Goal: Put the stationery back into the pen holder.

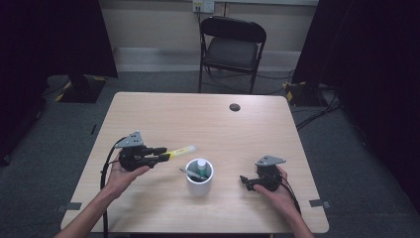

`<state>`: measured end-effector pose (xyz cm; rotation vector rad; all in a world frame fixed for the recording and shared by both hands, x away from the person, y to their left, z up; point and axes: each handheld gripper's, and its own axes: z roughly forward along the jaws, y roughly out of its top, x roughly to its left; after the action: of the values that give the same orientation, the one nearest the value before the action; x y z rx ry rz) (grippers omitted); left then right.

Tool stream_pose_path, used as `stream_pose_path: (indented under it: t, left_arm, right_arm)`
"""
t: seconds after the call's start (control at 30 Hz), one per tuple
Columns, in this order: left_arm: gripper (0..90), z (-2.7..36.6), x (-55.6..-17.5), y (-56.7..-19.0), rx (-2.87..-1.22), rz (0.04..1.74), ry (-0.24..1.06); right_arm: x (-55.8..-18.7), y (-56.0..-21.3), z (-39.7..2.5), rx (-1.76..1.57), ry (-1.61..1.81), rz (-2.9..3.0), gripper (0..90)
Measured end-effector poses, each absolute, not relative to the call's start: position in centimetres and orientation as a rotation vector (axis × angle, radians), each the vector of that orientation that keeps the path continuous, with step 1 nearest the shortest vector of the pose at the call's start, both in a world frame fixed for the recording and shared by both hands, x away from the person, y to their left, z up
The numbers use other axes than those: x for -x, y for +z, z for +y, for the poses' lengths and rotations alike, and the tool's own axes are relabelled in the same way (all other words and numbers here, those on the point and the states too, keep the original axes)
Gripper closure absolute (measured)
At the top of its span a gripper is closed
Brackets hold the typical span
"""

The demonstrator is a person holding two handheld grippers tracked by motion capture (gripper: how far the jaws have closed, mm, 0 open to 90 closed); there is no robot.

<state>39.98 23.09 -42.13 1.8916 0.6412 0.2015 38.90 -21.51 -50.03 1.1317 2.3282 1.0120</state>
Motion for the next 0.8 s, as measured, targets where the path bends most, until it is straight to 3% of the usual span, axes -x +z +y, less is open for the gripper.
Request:
stream_pose_path:
  t: [0.4,0.8]
  left_arm:
    - [67.2,23.0,-38.2,-39.3,-1.800,0.580,0.201]
    - [67.2,20.9,-35.7,-38.0,-1.819,0.495,0.172]
  right_arm:
    - [-38.9,-50.0,-21.5,-1.133,1.012,2.328,13.7]
    - [-39.0,-50.0,-21.4,-1.129,1.013,2.327,13.6]
